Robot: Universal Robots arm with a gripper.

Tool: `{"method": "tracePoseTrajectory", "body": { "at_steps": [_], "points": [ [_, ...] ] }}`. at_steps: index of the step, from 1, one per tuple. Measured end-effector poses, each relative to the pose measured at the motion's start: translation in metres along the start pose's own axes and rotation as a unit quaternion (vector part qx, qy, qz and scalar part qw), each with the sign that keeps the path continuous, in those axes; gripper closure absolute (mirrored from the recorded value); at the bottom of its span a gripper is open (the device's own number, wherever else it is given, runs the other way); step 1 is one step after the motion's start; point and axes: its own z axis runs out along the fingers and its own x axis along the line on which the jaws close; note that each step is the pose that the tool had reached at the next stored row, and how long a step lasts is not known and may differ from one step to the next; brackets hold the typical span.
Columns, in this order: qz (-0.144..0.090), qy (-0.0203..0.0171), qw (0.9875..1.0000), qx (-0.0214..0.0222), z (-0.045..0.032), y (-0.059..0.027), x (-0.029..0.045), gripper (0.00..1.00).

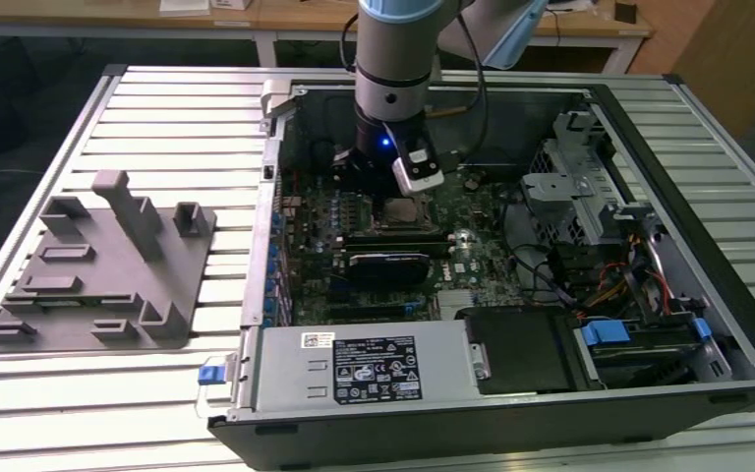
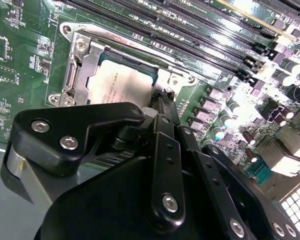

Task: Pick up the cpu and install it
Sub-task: 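Close the cpu cover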

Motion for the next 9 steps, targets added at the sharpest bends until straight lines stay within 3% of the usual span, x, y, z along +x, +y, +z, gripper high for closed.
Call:
{"method": "tracePoseTrajectory", "body": {
  "at_steps": [9],
  "points": [
    [0.0,0.0002,1.0,-0.0001,0.0001,0.0002,-0.0013,0.89]
  ]
}}
